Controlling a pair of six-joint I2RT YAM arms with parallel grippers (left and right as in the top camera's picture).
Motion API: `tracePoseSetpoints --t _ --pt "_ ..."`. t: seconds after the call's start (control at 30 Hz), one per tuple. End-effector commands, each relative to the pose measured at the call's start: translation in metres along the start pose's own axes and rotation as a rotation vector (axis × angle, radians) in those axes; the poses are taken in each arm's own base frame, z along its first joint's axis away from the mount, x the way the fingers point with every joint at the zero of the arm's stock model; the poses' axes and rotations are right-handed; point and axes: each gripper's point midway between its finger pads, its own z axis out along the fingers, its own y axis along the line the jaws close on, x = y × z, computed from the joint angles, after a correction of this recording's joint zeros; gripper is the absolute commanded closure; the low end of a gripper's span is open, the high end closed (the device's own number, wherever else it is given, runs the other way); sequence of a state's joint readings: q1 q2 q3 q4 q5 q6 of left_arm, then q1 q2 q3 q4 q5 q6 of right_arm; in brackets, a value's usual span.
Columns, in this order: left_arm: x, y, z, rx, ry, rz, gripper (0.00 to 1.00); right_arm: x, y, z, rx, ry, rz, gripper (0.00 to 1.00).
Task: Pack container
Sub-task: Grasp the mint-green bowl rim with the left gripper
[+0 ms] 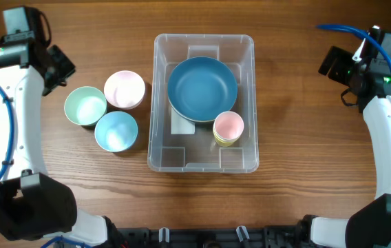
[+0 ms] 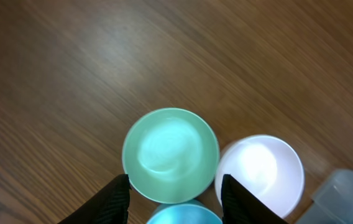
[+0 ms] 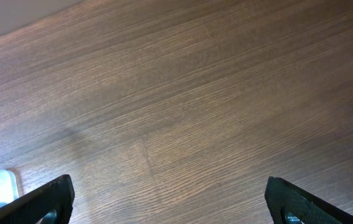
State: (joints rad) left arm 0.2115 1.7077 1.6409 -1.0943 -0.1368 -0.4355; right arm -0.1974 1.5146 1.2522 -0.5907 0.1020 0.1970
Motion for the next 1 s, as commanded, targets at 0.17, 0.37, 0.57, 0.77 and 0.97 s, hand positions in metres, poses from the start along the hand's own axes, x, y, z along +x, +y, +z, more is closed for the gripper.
tracePoseSetpoints --t 0.17,0.37,0.57,0.77,0.97 --pt "0.031 0.031 0.052 -0.055 0.114 -0.067 0.51 -0.006 0.0 -0.004 0.005 -0.018 -0.004 0.0" --pt "0.061 0.044 0.088 -0.006 0.191 -0.121 0.5 -0.006 0.0 -0.004 0.005 -0.018 -0.004 0.0" --pt "0.082 0.052 0.114 0.017 0.212 -0.144 0.5 -0.006 0.0 -0.004 0.005 -0.018 -0.004 0.0" --pt "0.094 0.056 0.128 0.017 0.206 -0.167 0.5 -0.006 0.0 -0.004 0.005 -0.018 -0.004 0.0" --pt "0.099 0.057 0.139 0.019 0.2 -0.176 0.51 -0.006 0.0 -0.004 0.005 -0.018 -0.003 0.0"
